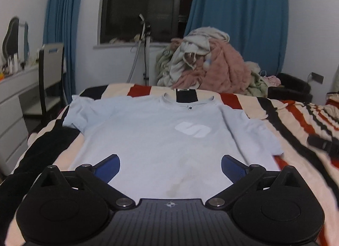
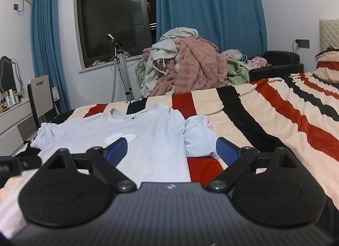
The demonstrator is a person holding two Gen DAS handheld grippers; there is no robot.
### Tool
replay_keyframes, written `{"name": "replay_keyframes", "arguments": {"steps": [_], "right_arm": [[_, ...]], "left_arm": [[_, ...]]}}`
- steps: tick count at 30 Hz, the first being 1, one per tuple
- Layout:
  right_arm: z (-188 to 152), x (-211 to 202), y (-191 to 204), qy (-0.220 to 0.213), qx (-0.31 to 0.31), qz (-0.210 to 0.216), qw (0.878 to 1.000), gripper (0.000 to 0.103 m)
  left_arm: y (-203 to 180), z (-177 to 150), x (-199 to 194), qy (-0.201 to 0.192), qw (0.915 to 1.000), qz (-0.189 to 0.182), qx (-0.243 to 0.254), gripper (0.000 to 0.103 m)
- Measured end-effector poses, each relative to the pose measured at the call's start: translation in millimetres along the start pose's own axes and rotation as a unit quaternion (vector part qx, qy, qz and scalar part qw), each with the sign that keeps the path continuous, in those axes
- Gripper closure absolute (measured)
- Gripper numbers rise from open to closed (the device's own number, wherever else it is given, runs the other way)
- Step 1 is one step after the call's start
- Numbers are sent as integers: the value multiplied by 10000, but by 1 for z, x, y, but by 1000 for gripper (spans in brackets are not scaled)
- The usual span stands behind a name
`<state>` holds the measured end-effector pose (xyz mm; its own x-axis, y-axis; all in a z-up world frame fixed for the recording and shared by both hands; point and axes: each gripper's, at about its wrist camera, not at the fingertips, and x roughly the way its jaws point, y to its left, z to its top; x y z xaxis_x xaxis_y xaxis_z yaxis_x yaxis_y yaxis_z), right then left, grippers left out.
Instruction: Fold clothes
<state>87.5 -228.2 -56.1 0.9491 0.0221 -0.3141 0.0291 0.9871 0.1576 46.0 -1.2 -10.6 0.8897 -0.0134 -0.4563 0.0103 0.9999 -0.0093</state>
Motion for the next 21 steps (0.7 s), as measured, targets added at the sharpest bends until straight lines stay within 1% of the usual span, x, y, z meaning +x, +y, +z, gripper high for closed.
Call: {"name": "replay_keyframes", "arguments": {"steps": [1, 3, 5, 7, 12, 14, 15, 16, 17, 18, 20, 21], "right_arm": [[-1, 2, 1, -11, -11, -5, 10000, 11], [-3, 5, 2, -34, -33, -15, 10000, 11], [-6, 8, 4, -57, -56, -25, 10000, 11], [-7, 13, 5, -34, -54, -31, 10000, 11], [-11, 21, 9, 55, -152, -30, 9999, 11], [-11, 22, 8, 94, -73, 57, 9999, 13], [-11, 22, 8, 112, -10, 126, 9999, 33], [-10, 23, 6, 142, 71, 197, 9997, 39], [-10, 25, 3, 198, 234, 275, 9992, 38], [-10, 29, -3, 240, 523, 386, 9976, 37], [-11, 42, -25, 362, 1360, 803, 9868, 32], [-13, 51, -37, 452, 1765, 958, 9786, 21]], "left_arm": [[3, -8, 16, 22, 10000, 41, 43, 0], [10, -22, 28, 164, 9998, 56, 93, 0], [18, -28, 45, 375, 9993, 83, 17, 0], [28, -27, 54, 458, 9989, 90, -102, 0], [42, -26, 52, 321, 9989, 152, -305, 0], [46, -25, 50, 320, 9984, 152, -434, 0], [47, -24, 49, 330, 9981, 151, -497, 0], [49, -24, 46, 340, 9978, 150, -557, 0], [50, -24, 45, 347, 9974, 159, -607, 0], [52, -24, 45, 357, 9971, 172, -655, 0], [53, -25, 45, 409, 9962, 232, -729, 0], [54, -25, 45, 438, 9957, 246, -781, 0]]}}
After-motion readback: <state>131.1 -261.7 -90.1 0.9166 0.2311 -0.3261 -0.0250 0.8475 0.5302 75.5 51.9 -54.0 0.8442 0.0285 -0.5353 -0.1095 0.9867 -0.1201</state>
